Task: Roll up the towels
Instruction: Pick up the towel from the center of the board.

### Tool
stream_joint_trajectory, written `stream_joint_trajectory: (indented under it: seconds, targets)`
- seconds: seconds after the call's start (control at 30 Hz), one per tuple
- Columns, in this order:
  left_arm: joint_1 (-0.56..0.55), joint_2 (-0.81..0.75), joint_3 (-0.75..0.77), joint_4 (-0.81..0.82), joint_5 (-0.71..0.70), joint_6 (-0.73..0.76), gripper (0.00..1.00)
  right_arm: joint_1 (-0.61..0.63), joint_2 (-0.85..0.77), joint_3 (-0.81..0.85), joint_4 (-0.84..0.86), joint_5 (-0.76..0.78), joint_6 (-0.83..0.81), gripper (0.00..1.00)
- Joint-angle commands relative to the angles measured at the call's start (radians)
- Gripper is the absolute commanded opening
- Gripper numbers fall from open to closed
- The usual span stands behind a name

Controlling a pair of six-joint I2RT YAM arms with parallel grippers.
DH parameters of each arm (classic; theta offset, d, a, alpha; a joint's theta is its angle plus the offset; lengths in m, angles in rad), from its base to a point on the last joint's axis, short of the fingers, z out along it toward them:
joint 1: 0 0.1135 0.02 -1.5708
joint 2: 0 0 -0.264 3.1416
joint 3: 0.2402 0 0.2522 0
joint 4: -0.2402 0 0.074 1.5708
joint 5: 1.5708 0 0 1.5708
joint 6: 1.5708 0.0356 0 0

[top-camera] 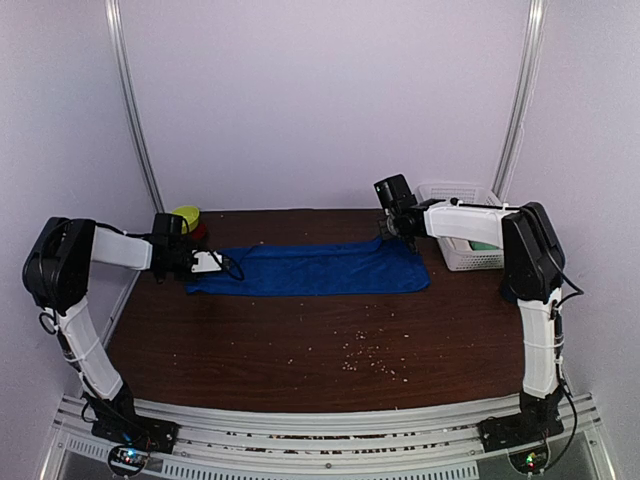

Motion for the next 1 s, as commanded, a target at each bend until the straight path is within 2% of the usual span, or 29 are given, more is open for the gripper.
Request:
stream_joint_trajectory:
  seconds: [0.0, 0.67, 0.97]
  targets:
    - [0.002, 0.042, 0.002, 0.046, -0.032, 0.029, 0.35, 0.007, 0.009, 0.006, -0.005, 0.007, 0.000, 0.00]
    - [-0.001, 0.086, -0.047, 0.094, -0.047, 0.070, 0.34, 0.009, 0.026, 0.038, -0.017, -0.009, 0.007, 0.00]
    - [-0.008, 0.112, -0.068, 0.158, -0.075, 0.068, 0.27, 0.009, 0.033, 0.038, -0.023, -0.015, 0.010, 0.00]
